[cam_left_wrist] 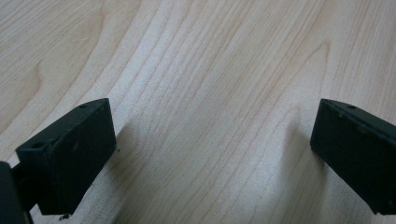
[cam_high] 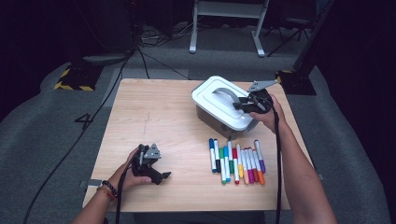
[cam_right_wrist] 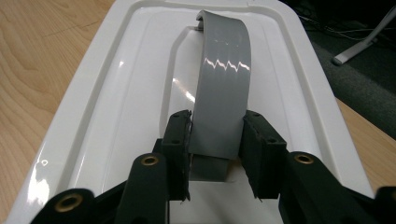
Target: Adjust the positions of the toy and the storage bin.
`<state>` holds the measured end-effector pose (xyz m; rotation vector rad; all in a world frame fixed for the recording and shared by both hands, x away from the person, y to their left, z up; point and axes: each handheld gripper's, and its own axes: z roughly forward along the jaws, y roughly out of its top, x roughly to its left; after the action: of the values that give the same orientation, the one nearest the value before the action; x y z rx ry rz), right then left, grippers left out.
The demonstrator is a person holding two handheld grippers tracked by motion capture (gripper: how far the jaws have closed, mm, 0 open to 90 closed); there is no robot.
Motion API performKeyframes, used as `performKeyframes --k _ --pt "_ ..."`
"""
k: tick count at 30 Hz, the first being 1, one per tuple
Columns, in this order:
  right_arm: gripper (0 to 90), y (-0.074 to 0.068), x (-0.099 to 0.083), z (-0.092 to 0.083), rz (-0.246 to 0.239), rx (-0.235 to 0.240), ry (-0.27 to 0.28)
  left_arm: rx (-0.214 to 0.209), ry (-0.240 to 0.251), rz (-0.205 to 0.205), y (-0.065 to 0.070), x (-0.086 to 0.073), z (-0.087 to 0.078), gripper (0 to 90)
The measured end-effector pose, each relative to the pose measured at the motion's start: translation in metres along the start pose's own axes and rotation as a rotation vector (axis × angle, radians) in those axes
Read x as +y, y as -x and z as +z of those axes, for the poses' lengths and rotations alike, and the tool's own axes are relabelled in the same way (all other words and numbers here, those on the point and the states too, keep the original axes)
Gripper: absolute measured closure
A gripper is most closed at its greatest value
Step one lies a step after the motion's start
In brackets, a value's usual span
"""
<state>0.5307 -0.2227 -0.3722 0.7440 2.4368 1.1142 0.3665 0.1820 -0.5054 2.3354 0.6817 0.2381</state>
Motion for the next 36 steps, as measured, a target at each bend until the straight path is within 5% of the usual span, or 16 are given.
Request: performKeyframes --k 12,19,25,36 --pt "65.8 -0.002 0.004 0.005 -0.034 0.112 0.014 0.000 0.000 0.000 0.000 0.000 0.000 0.5" --pt "65.2 -0.004 0.004 0.006 -0.028 0.045 0.005 -0.001 0.003 0.001 0.000 0.001 0.001 0.5" --pt "53.6 -0.011 0.003 0.004 -0.015 -0.012 0.000 -0.003 0.001 0.002 -0.001 0.002 0.002 0.5" --pt "47.0 -0.017 -0.017 -0.038 0.051 -0.137 0.049 -0.003 0.002 0.001 -0.001 0.002 0.002 0.5"
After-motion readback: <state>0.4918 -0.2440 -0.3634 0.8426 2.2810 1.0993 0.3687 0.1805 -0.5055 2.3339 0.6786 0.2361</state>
